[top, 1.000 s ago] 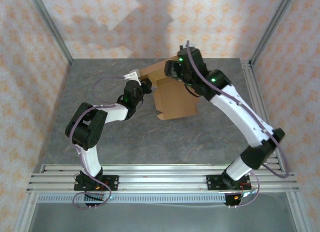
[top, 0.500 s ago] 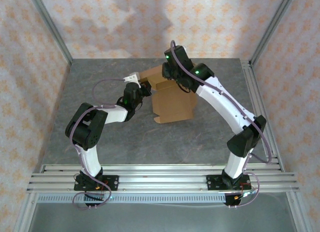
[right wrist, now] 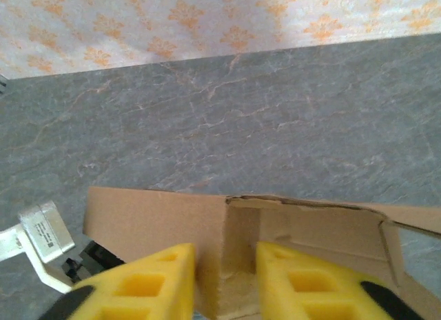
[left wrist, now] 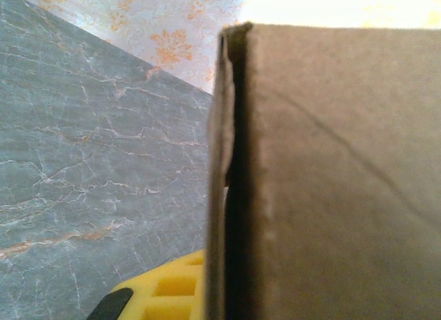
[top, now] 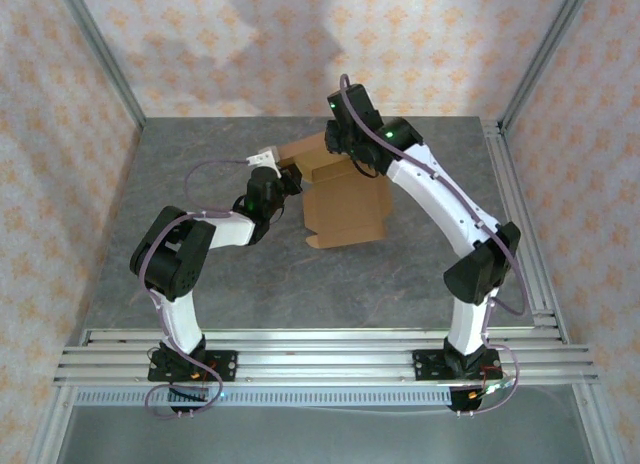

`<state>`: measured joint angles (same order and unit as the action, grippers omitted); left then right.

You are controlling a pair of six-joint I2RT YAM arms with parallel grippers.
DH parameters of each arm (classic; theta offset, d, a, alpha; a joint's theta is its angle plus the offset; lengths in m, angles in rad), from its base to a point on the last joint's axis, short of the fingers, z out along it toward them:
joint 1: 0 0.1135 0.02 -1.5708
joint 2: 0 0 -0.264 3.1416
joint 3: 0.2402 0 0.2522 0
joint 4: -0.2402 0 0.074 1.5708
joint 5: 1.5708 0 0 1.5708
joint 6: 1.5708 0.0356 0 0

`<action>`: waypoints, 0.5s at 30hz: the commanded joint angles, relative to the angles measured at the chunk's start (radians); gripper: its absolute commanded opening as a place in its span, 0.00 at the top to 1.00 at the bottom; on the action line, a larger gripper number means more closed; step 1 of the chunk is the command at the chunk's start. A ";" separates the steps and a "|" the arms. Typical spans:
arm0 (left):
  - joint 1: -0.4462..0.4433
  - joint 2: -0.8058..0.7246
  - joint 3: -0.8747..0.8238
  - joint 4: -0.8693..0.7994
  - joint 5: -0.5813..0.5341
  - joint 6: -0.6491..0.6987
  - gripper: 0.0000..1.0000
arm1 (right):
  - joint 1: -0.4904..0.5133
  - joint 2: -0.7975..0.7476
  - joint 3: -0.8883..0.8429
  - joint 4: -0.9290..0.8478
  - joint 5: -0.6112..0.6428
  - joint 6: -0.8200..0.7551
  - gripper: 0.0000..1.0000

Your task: Fold the paper box

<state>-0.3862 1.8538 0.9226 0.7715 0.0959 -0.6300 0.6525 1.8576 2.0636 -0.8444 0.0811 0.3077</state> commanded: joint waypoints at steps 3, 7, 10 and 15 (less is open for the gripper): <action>-0.005 -0.046 -0.006 0.031 -0.007 0.009 1.00 | -0.001 0.012 0.038 -0.046 -0.013 0.004 0.90; -0.005 -0.045 -0.007 0.032 -0.006 0.007 1.00 | 0.000 0.008 0.037 -0.049 -0.005 0.001 1.00; -0.005 -0.044 -0.008 0.033 -0.006 0.005 1.00 | -0.001 0.003 0.036 -0.049 0.000 0.006 0.73; -0.004 -0.040 -0.010 0.040 -0.003 0.001 1.00 | 0.000 0.001 0.026 -0.038 0.002 -0.003 1.00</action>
<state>-0.3862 1.8538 0.9215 0.7731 0.0959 -0.6304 0.6525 1.8614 2.0747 -0.8646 0.0635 0.3099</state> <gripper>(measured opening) 0.079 0.078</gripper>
